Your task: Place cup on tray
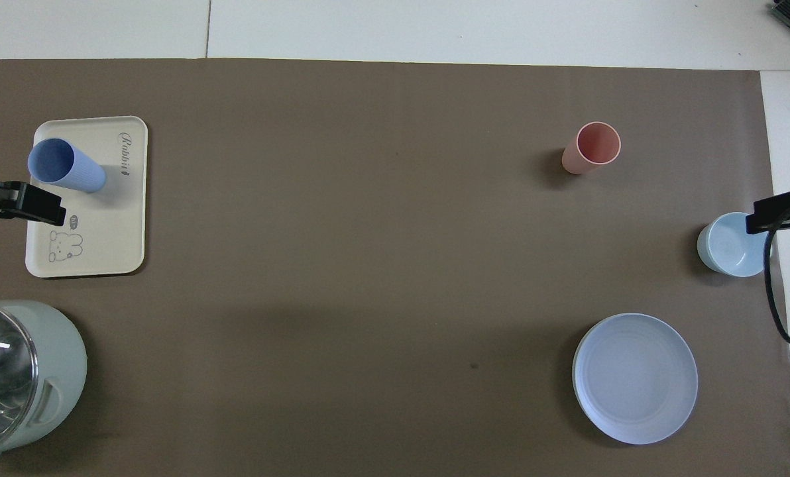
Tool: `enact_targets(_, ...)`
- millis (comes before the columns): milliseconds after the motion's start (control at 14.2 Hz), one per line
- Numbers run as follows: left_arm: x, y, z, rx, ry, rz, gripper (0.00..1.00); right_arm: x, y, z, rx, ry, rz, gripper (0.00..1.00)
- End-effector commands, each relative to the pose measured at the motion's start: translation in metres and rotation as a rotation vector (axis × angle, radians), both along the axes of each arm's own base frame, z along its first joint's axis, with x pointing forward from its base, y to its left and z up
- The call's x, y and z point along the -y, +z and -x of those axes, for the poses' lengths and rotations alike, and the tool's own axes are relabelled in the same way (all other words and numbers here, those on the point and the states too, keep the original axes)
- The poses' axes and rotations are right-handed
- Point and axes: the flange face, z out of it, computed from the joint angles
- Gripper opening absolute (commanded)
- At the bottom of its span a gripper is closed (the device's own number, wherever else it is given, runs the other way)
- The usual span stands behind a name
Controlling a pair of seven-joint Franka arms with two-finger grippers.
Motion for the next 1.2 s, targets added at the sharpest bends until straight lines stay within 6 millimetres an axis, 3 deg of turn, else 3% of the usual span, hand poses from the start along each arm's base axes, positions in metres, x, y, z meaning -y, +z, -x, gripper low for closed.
enact_targets(0,0.0026,0.0005,0.0092,0.009,0.010,-0.022,0.82,0.0004,-0.0012,0.0029,0.008,-0.007,-0.018,1.00)
enact_targets(211,0.0101,0.0001,0.0094,0.011,0.003,-0.022,0.82,0.0012,-0.0006,0.0049,0.005,-0.009,-0.019,1.00)
enact_targets(775,0.0067,-0.0022,0.0112,0.015,0.008,-0.022,0.82,0.0044,-0.0026,0.0069,-0.012,-0.014,-0.020,1.00)
enact_targets(1128,0.0052,-0.0036,0.0106,0.024,0.011,-0.021,0.82,-0.0036,-0.0058,0.0054,-0.004,0.005,-0.026,1.00)
